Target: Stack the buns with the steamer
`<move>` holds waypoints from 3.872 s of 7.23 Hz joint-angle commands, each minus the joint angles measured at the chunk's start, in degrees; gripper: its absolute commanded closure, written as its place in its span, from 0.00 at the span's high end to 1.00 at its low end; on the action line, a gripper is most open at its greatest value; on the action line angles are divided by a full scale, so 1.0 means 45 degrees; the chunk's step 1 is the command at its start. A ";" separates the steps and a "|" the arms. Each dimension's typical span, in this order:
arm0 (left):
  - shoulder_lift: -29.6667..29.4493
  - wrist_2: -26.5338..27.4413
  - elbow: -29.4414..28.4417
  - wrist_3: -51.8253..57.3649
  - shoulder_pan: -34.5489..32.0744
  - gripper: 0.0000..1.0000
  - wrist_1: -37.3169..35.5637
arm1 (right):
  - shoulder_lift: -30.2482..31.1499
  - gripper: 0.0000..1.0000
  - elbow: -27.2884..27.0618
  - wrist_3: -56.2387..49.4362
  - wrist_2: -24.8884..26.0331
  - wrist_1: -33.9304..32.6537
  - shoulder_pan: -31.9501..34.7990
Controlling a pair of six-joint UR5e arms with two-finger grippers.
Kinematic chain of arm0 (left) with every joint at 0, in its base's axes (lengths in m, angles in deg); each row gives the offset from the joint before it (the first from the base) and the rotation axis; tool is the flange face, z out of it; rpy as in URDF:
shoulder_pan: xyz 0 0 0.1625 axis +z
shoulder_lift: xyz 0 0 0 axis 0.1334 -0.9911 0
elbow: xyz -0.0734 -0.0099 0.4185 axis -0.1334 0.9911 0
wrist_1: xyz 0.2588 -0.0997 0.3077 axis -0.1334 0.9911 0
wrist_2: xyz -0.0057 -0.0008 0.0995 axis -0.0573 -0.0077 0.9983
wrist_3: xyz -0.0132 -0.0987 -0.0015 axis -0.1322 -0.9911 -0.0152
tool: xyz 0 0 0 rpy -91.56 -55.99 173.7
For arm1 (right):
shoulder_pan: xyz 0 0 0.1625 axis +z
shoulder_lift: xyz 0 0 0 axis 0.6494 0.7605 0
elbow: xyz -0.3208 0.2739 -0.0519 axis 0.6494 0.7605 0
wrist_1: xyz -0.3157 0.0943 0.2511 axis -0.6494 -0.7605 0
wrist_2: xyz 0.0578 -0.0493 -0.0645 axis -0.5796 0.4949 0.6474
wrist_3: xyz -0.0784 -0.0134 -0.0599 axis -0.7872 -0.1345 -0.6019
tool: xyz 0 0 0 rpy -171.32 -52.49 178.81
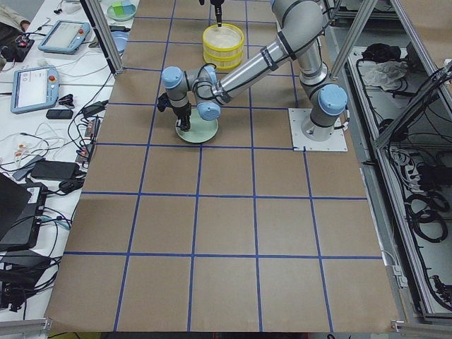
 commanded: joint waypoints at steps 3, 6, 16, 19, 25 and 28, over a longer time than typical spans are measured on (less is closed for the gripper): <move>0.2563 -0.0101 -0.0139 -0.2738 -0.1217 0.00 0.2379 | 0.1009 1.00 0.5724 0.0795 -0.0522 0.4778 -0.0067; 0.4597 -0.0140 -0.1053 -0.4010 -0.2156 0.00 0.4798 | 0.1066 1.00 0.6170 0.2246 -0.0527 0.5471 -0.0068; 0.3026 -0.2073 -0.0161 -1.0495 -0.9460 0.00 0.1280 | 0.1086 1.00 0.5895 0.2168 -0.0545 0.5451 -0.0067; 0.2183 -0.2073 -0.0081 -1.0538 -0.9639 0.71 0.1254 | 0.1086 1.00 0.5895 0.2168 -0.0545 0.5452 -0.0067; 0.3312 -0.0493 -0.1521 -1.0013 -0.8396 1.00 0.2985 | 0.1086 1.00 0.5895 0.2168 -0.0526 0.5452 -0.0048; 0.4482 -0.0199 -0.2581 -0.8591 -0.5820 1.00 0.4806 | 0.1086 1.00 0.5895 0.2168 -0.0506 0.5471 -0.0048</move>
